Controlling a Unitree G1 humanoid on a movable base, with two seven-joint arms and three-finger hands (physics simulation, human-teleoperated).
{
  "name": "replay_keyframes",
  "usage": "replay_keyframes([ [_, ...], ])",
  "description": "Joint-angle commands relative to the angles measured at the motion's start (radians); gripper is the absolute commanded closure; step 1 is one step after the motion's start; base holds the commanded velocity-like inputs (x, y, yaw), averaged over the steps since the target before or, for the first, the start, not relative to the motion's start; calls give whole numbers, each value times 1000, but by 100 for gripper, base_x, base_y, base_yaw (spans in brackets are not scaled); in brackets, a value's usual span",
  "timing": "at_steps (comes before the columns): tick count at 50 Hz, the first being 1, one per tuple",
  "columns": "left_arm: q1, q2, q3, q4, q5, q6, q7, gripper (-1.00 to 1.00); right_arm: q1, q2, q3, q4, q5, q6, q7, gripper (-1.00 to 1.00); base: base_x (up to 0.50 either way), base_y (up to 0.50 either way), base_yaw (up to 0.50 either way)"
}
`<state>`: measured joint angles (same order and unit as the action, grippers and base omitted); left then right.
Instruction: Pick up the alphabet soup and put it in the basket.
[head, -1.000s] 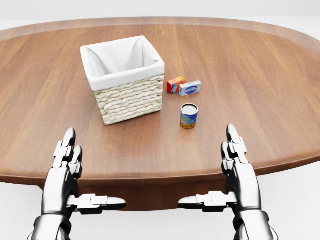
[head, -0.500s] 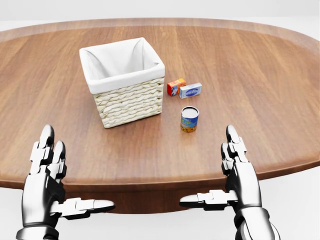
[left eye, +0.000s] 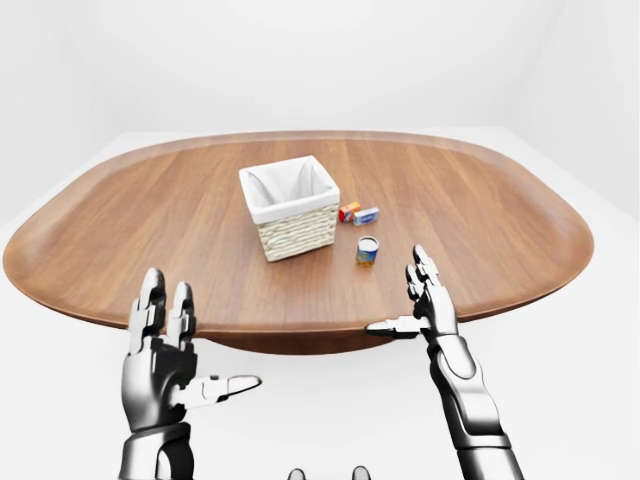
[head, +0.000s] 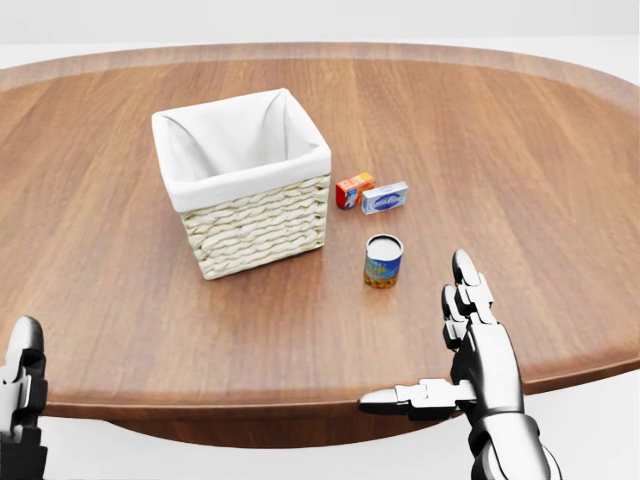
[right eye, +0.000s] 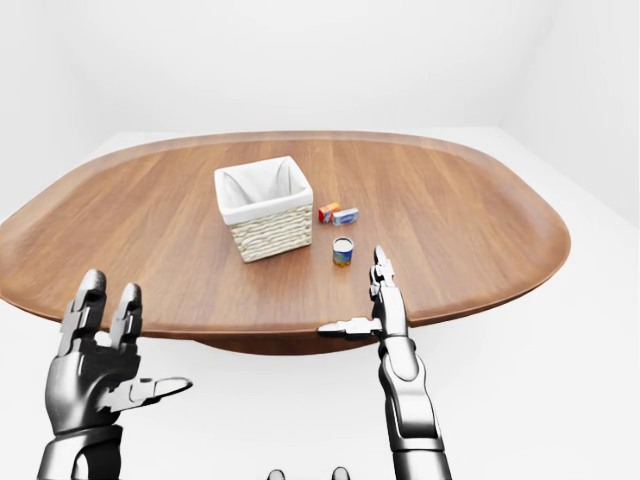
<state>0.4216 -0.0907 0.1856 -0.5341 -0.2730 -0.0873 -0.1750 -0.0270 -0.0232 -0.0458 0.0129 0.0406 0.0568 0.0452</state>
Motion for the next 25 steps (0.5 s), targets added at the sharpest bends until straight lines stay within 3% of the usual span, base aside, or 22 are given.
replay_keyframes([
  [1,140,-82,51,-137,-81,0,-130,-100,1,1,2,3,-1,-4,1,-100,22,0,0],
  [25,144,-89,37,-134,-55,0,-136,-100,2,2,6,4,-3,-6,2,-100,23,0,0],
])
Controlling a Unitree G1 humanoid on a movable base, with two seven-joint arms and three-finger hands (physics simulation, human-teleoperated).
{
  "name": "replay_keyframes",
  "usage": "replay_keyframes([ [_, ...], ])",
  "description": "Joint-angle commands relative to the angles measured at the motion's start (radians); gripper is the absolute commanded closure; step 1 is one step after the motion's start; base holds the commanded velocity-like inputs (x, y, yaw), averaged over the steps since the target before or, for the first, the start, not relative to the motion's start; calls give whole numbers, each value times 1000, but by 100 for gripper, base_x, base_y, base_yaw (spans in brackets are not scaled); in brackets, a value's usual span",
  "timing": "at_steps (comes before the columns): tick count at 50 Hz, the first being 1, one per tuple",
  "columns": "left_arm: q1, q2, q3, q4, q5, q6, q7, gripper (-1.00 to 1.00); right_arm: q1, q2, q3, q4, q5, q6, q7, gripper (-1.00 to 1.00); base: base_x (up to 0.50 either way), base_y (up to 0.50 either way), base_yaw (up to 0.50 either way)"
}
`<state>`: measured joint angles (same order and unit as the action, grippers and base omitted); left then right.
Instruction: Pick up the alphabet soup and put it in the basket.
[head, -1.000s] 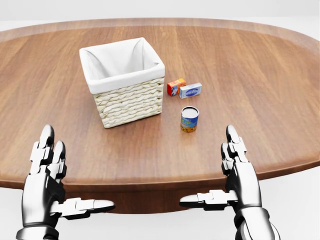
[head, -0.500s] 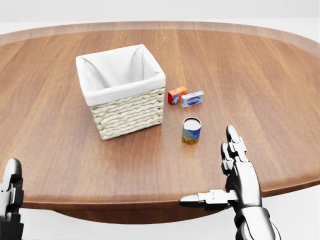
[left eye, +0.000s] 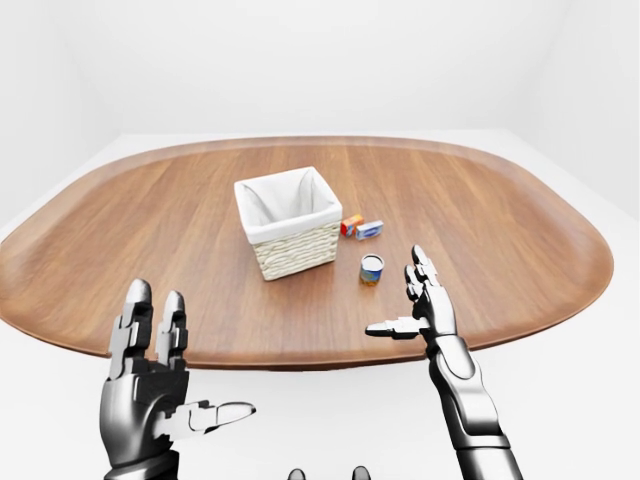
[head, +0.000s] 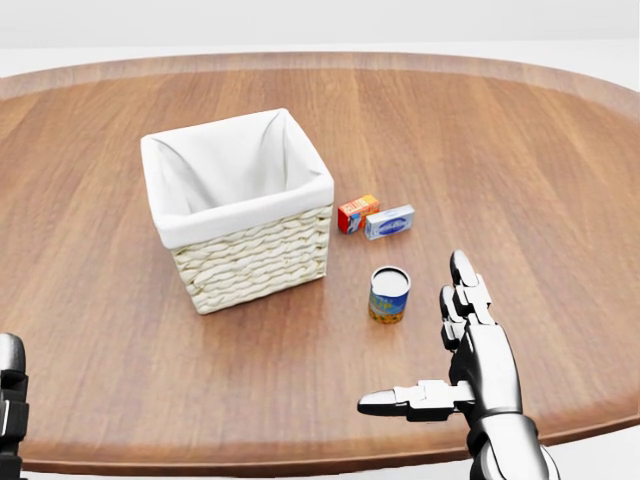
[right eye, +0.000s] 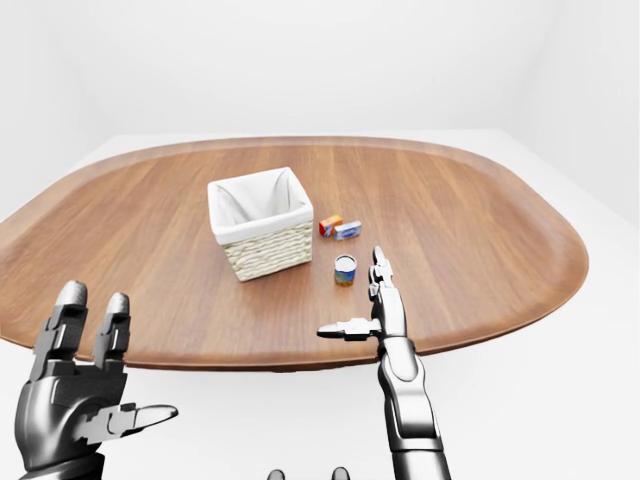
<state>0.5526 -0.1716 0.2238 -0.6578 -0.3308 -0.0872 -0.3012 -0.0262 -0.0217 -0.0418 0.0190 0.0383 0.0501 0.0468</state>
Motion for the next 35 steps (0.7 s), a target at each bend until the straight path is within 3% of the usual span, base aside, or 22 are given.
replay_keyframes([
  [1,13,-6,-2,-10,1,0,-11,-100,0,1,2,0,-1,0,0,-100,23,0,0],
  [35,23,3,-22,2,19,0,-2,-100,1,1,3,4,-3,-6,4,-100,23,0,0],
])
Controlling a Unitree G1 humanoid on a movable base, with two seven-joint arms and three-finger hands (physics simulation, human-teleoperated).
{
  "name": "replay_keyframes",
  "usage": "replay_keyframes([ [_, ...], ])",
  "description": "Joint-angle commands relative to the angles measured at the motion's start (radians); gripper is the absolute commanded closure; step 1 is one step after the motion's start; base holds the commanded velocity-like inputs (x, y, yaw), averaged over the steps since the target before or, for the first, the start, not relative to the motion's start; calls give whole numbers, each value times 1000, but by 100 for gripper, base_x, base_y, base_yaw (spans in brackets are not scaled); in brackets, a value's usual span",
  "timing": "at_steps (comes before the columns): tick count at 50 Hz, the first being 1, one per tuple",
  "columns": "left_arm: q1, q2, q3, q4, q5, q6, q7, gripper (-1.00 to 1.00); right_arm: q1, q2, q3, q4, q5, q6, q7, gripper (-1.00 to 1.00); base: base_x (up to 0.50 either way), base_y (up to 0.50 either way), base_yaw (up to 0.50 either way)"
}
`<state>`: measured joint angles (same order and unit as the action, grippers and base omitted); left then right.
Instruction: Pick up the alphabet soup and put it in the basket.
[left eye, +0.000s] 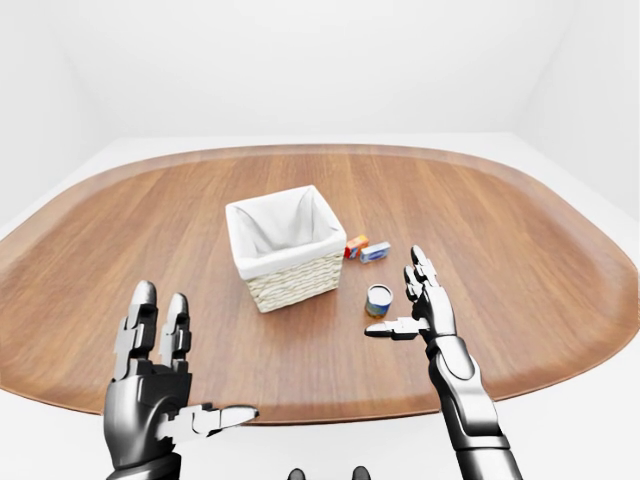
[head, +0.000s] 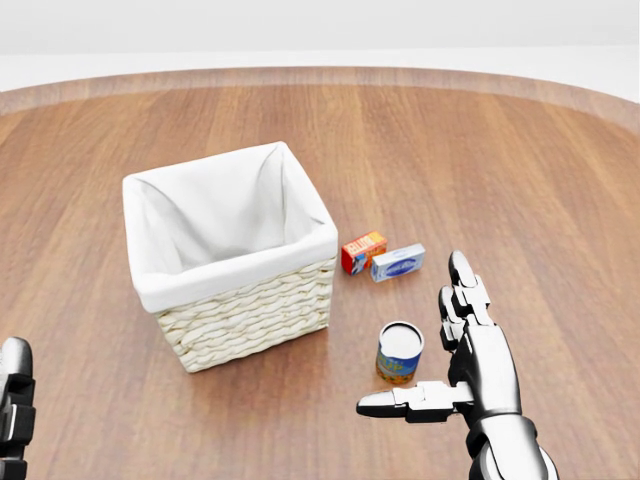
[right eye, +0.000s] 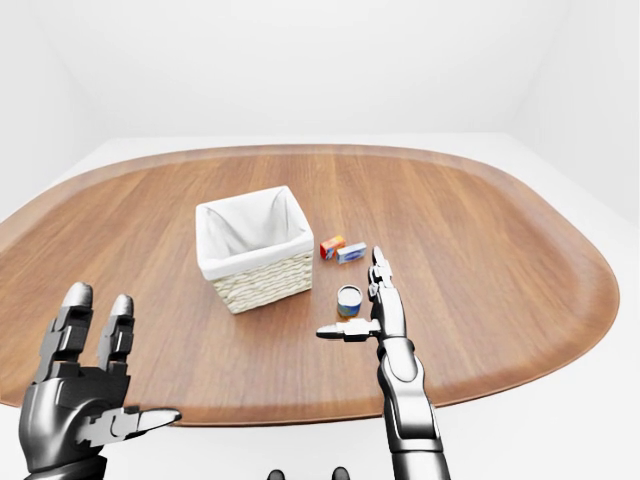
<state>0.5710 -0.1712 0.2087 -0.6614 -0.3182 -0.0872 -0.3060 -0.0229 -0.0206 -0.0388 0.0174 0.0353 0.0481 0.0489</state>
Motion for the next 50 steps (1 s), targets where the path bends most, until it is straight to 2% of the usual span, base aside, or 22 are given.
replay_keyframes([
  [1,5,3,-8,5,8,0,4,-100,-3,0,0,8,0,-5,1,-100,23,0,0],
  [36,24,10,-21,-12,2,0,5,-100,-4,-1,0,2,2,3,5,-100,23,0,0],
  [50,25,10,-23,-10,4,0,3,-100,-7,1,0,15,-1,-7,0,-100,24,0,0],
])
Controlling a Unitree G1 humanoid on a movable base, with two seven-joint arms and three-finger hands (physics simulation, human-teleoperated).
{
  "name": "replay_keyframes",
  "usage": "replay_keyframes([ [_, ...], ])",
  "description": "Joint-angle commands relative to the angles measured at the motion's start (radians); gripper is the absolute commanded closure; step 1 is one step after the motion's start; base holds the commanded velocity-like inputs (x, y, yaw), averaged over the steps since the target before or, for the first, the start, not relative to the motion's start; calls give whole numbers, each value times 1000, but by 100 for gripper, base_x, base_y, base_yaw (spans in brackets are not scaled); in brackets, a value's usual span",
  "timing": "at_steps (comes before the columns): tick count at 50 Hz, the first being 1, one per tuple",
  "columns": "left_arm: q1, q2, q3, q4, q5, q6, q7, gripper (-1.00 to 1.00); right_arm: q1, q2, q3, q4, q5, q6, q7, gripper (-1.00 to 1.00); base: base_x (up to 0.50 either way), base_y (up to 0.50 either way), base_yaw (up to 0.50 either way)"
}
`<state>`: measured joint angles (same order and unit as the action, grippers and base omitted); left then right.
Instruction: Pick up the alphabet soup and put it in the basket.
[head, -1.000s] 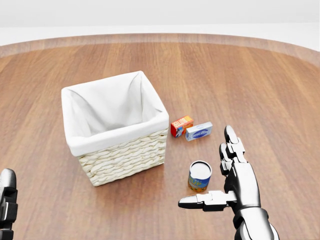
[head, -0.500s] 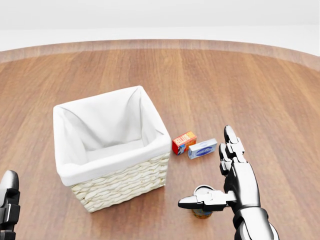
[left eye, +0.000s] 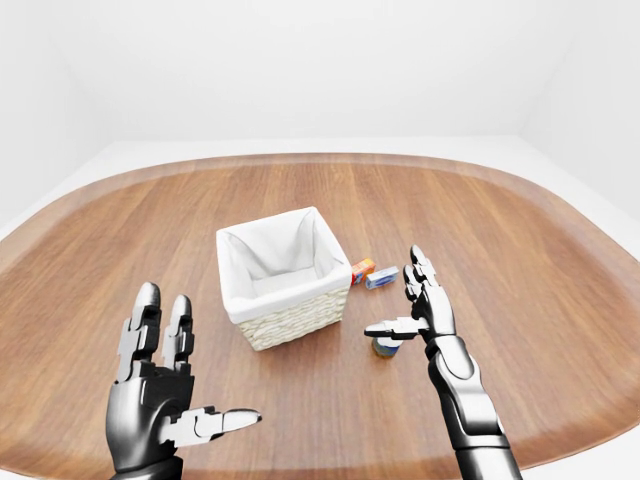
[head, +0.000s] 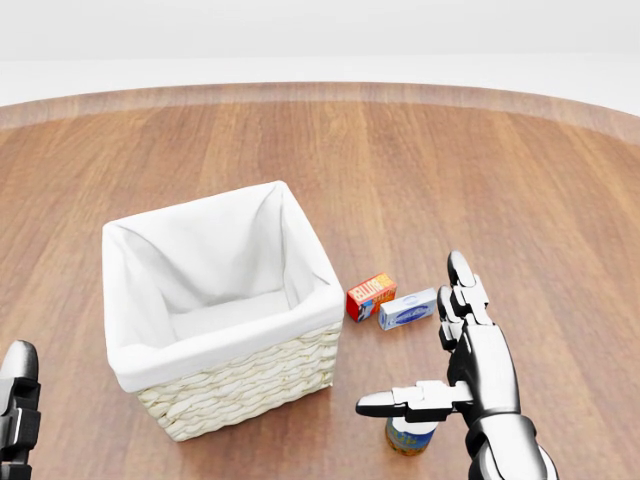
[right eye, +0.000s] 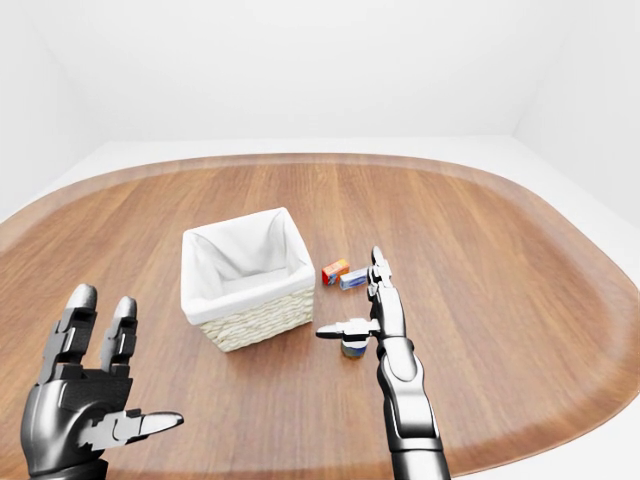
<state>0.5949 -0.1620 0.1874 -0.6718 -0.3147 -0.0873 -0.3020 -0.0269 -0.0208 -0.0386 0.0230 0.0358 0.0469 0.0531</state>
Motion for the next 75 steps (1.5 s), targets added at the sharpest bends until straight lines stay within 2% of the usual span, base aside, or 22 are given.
replay_keyframes([
  [1,2,0,-1,1,0,0,-2,-100,-5,1,-2,12,-1,-5,-7,-100,24,0,0],
  [6,-2,1,-3,4,5,0,2,-100,-10,1,-3,25,0,-20,-11,-100,10,0,0],
  [13,-6,5,3,-2,-1,0,4,-100,-34,2,3,87,-28,-56,-40,-100,0,0,0],
  [18,-28,10,-12,7,24,0,19,-100,-86,-18,-17,241,-50,-133,-61,-100,0,0,0],
  [28,-22,17,-5,5,12,0,27,-100,-165,-30,-17,472,-100,-134,-114,-100,0,0,0],
  [34,-19,10,2,2,6,0,17,-100,-183,-32,-12,527,-111,-134,-126,-100,0,0,0],
  [43,-67,22,14,24,19,0,36,-100,-234,-29,-5,649,-127,-134,-146,-100,0,0,0],
  [46,-64,18,4,25,29,0,32,-100,-292,-36,-13,776,-125,-134,-154,-100,0,0,0],
  [53,-64,22,3,22,26,0,36,-100,-292,-37,-7,788,-130,-134,-161,-100,0,0,0],
  [54,-63,20,-7,28,44,0,38,-100,-300,-42,-8,924,-145,-134,-178,-100,0,0,0],
  [55,-62,22,-10,29,46,0,40,-100,-311,-43,-9,958,-146,-134,-181,-100,0,0,0],
  [75,-61,37,-23,34,48,0,56,-100,-340,-49,-12,1025,-146,-134,-189,-100,0,0,0],
])
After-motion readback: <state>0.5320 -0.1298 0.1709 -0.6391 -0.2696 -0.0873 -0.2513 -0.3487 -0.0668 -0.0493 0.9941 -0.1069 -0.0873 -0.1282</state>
